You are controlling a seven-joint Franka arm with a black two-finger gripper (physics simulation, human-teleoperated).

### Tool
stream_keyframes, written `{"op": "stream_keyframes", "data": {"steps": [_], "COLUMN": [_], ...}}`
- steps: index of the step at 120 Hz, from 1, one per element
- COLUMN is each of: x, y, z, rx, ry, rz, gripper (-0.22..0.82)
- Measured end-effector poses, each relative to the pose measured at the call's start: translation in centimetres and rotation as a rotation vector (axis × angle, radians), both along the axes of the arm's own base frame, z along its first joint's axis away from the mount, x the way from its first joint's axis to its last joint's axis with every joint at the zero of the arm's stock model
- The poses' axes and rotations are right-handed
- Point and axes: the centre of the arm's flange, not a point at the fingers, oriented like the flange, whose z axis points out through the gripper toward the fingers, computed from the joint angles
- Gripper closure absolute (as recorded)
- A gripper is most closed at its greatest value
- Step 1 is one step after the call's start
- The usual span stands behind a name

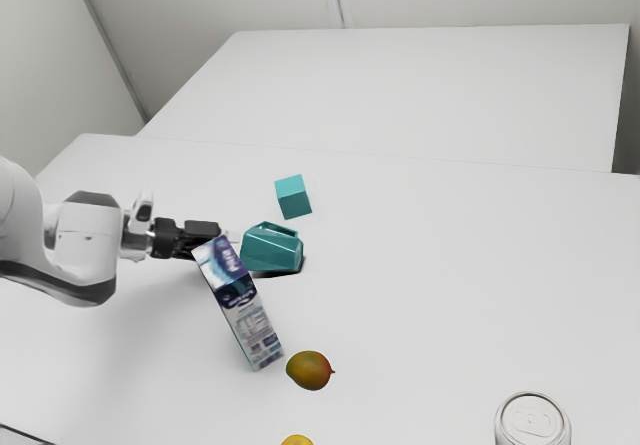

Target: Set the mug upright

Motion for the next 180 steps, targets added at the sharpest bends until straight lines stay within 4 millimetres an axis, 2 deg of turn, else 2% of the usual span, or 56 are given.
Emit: {"op": "stream_keyframes", "data": {"steps": [35, 64, 79, 89, 120, 140, 152, 164, 180], "x": [0.6, 1.2, 1.4, 1.5, 1.9, 2.5, 3.1, 3.5, 3.0], "y": [-1.1, -2.8, -3.0, -3.2, -3.7, -4.5, -4.9, -6.3, -8.5], "z": [-0.1, -0.5, -0.3, -0.1, 0.6, 2.3, 3.9, 6.5, 10.4], "rx": [0.017, 0.022, 0.028, 0.033, 0.05, 0.062, 0.076, 0.121, 0.29], "ry": [-0.05, -0.073, -0.086, -0.095, -0.117, -0.154, -0.188, -0.21, -0.185], "rz": [-0.006, 0.002, 0.006, 0.005, -0.005, -0.017, -0.022, -0.065, -0.26], "gripper": [0.08, 0.32, 0.53, 0.63, 0.75, 0.78, 0.78, 0.79, 0.79]}}
